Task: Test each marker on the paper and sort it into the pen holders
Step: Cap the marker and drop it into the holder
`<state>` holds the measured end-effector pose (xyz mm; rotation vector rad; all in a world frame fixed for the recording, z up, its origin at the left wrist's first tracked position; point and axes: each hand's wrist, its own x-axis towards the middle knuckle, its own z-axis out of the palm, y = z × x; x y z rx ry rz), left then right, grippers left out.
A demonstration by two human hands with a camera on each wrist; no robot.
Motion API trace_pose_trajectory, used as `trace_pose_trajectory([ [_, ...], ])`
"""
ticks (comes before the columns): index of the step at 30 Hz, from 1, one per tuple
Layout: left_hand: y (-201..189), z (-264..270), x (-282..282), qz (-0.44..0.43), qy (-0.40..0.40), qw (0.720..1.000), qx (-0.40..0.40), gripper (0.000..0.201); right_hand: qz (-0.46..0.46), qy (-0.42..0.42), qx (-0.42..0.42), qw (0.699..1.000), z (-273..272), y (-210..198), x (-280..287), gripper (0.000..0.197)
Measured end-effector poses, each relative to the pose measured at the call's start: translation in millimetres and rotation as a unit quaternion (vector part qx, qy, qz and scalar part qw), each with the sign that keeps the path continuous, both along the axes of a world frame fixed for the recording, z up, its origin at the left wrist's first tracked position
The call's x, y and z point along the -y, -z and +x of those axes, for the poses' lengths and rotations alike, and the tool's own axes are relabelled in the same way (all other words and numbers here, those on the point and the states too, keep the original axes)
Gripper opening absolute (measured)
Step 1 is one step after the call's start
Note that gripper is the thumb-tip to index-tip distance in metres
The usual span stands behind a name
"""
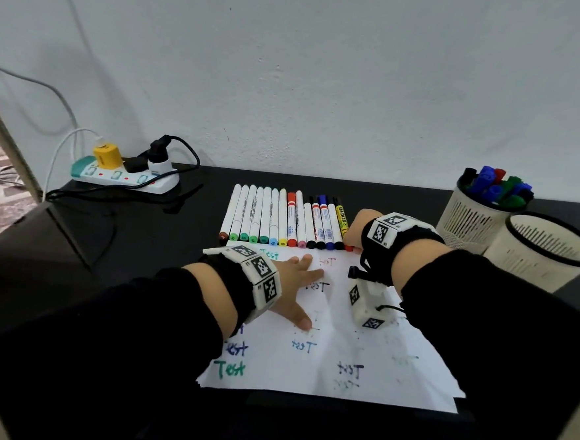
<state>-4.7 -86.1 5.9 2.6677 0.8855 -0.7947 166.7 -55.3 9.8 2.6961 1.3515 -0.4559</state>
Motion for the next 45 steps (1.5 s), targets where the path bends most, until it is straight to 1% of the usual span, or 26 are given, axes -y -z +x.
trace_pose_trajectory([
  [3,-1,0,1,0.001,-0.001,1.0,0.001,0.095,0.015,0.008,-0.005,1.0,1,-1,2,0.021],
  [7,-1,0,1,0.003,-0.003,1.0,0.003,0.095,0.05,0.044,-0.035,0.997,6,-3,9,0.024],
  [9,0,0,1,0.003,-0.004,1.0,0.003,0.096,0.083,0.055,-0.077,0.992,13,0,13,0.027],
  [11,2,0,0,0.003,-0.005,1.0,0.002,0.096,0.12,0.073,-0.132,0.981,16,-1,20,0.021],
  [13,3,0,-1,0.002,-0.009,1.0,0.0,0.096,0.116,0.102,-0.125,0.98,16,-8,25,0.026],
  [15,3,1,0,0.004,-0.012,1.0,0.002,0.096,0.134,0.127,-0.115,0.976,16,-20,33,0.03],
  [21,-1,0,4,0.017,-0.01,1.0,0.015,0.095,0.193,0.155,-0.154,0.956,25,-47,61,0.026],
  [24,-7,-3,8,0.026,-0.026,0.997,0.063,0.091,0.198,0.148,-0.183,0.952,26,-63,78,0.027],
  [26,-19,-8,12,0.022,-0.069,0.99,0.124,0.086,0.198,0.127,-0.21,0.949,24,-74,92,0.027],
  [28,-32,-12,14,0.019,-0.125,0.972,0.197,0.088,0.197,0.112,-0.242,0.943,18,-82,104,0.026],
  [30,-43,-15,14,0.023,-0.159,0.951,0.262,0.094,0.182,0.1,-0.26,0.943,11,-89,111,0.025],
  [32,-51,-19,14,0.042,-0.161,0.945,0.283,0.095,0.168,0.085,-0.273,0.943,3,-97,116,0.024],
  [35,-60,-29,20,0.066,-0.144,0.947,0.278,0.083,0.169,0.067,-0.288,0.94,-10,-106,121,0.027],
  [38,-64,-42,25,0.093,-0.153,0.938,0.298,0.066,0.182,0.052,-0.303,0.934,-24,-110,127,0.031],
  [41,-66,-56,29,0.103,-0.171,0.93,0.308,0.056,0.22,0.056,-0.335,0.915,-33,-112,130,0.031],
  [44,-69,-65,36,0.091,-0.18,0.919,0.34,0.033,0.264,0.069,-0.362,0.891,-43,-115,130,0.032],
  [45,-71,-67,38,0.091,-0.183,0.915,0.347,0.029,0.283,0.074,-0.373,0.88,-47,-115,130,0.031],
])
